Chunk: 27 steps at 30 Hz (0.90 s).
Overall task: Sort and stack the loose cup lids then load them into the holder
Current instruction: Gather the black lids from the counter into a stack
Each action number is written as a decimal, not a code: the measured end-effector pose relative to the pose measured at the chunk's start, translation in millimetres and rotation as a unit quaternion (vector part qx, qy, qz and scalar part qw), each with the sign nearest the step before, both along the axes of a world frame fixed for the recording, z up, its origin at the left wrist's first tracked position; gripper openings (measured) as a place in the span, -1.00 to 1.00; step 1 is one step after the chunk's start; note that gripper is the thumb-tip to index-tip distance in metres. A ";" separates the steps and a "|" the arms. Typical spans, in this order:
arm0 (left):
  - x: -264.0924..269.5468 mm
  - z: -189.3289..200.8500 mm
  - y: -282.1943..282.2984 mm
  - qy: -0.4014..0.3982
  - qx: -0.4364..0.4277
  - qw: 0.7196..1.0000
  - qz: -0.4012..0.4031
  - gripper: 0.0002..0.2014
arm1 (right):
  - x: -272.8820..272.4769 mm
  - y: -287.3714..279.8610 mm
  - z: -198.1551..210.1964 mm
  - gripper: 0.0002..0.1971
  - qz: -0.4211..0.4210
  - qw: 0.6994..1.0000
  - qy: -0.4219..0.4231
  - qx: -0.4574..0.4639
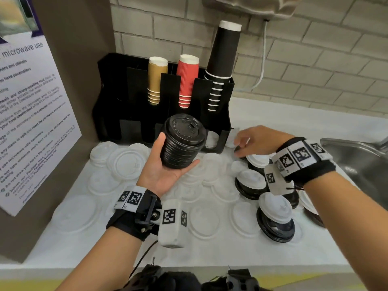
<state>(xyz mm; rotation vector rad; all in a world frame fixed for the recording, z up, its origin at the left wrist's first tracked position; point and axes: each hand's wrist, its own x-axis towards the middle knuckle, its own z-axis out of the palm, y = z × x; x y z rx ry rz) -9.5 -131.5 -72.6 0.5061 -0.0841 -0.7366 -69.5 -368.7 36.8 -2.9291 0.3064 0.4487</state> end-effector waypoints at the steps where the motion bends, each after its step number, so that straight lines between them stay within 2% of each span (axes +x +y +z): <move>1: -0.4 -0.6 -0.6 0.000 -0.001 1.000 -0.002 -0.09 | -1.9 -2.5 -6.1 -0.58 0.005 0.998 0.050 -0.049; 4: -2.6 -1.2 -5.3 -0.001 0.005 1.000 -0.016 -0.17 | -6.2 -5.7 -25.0 -0.44 0.013 0.985 0.131 -0.115; 8: -8.6 -1.7 -12.8 -0.006 0.022 0.998 -0.058 -0.31 | -8.2 -7.7 -45.9 -0.27 0.005 0.985 0.151 -0.086; 11: -11.7 -3.7 -16.5 -0.007 0.022 0.997 -0.072 -0.33 | -5.6 -8.0 -54.2 -0.10 -0.008 0.974 0.213 -0.075; 13: -11.2 -3.8 -17.4 -0.004 0.022 0.997 -0.074 -0.35 | -3.3 -9.5 -58.3 -0.08 -0.010 0.972 0.221 -0.079; 18: -6.3 -3.3 -16.3 0.003 0.026 0.998 -0.063 -0.31 | 1.8 -15.0 -61.9 -0.20 -0.007 0.977 0.203 -0.070; 23: -4.3 -3.0 -15.9 0.002 0.033 0.998 -0.053 -0.30 | 9.6 -17.2 -50.7 -0.11 0.021 0.997 0.054 -0.053; 25: -3.2 -3.1 -16.1 0.002 0.033 0.998 -0.050 -0.31 | 8.1 -13.0 -45.7 -0.16 0.020 0.997 0.002 -0.070; 27: -2.0 -3.0 -16.0 0.004 0.031 0.998 -0.048 -0.32 | 5.5 -9.4 -42.4 -0.22 0.016 0.993 0.038 -0.107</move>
